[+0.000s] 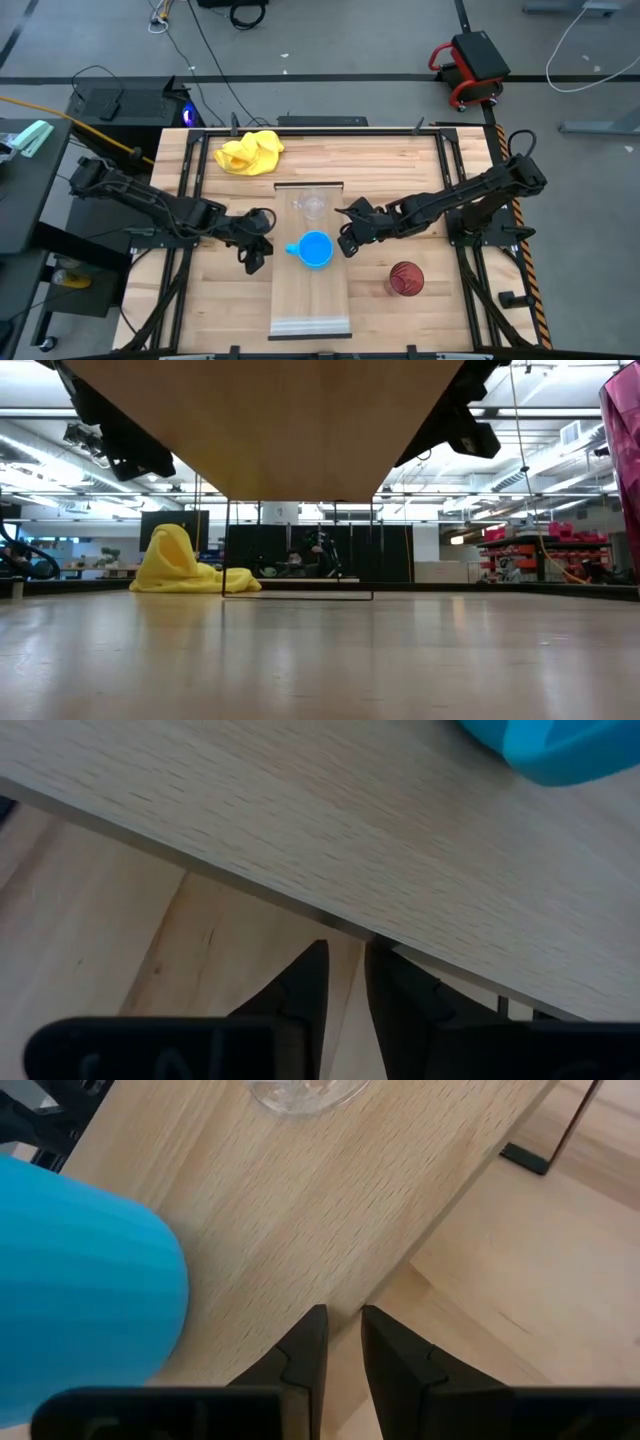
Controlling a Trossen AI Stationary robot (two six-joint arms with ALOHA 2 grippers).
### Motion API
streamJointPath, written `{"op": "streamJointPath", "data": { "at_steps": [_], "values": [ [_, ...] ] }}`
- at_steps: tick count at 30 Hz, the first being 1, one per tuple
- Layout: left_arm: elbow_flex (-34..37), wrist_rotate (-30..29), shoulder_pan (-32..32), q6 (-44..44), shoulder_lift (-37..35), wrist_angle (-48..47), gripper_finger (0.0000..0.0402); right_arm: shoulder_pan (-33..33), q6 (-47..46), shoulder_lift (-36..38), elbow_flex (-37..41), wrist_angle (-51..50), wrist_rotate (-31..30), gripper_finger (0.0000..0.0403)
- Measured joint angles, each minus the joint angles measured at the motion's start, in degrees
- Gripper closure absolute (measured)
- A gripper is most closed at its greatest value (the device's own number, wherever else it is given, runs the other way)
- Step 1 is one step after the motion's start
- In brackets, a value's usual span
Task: Stack small to large cups/mugs on shelf
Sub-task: Move the shelf to the center of the table
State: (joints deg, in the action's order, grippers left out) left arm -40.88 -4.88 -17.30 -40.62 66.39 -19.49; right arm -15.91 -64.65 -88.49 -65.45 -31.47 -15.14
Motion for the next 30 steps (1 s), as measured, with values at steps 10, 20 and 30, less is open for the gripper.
{"op": "streamJointPath", "data": {
  "at_steps": [10, 20, 30],
  "values": [
    [0.00, 0.57, 1.09, 0.53, 0.00, 0.99, 0.0328, -0.51, -0.37, 0.09, 0.00, -0.45, -0.01, 0.0330],
    [0.04, 1.71, 3.25, 0.82, 0.00, 1.01, 0.0327, -0.75, -1.43, 0.11, -0.07, -1.17, -0.67, 0.0330],
    [0.04, 2.29, 4.35, 1.44, 0.00, 0.66, 0.0323, -1.19, -1.71, 0.11, -0.09, -1.54, -1.46, 0.0330]
  ]
}}
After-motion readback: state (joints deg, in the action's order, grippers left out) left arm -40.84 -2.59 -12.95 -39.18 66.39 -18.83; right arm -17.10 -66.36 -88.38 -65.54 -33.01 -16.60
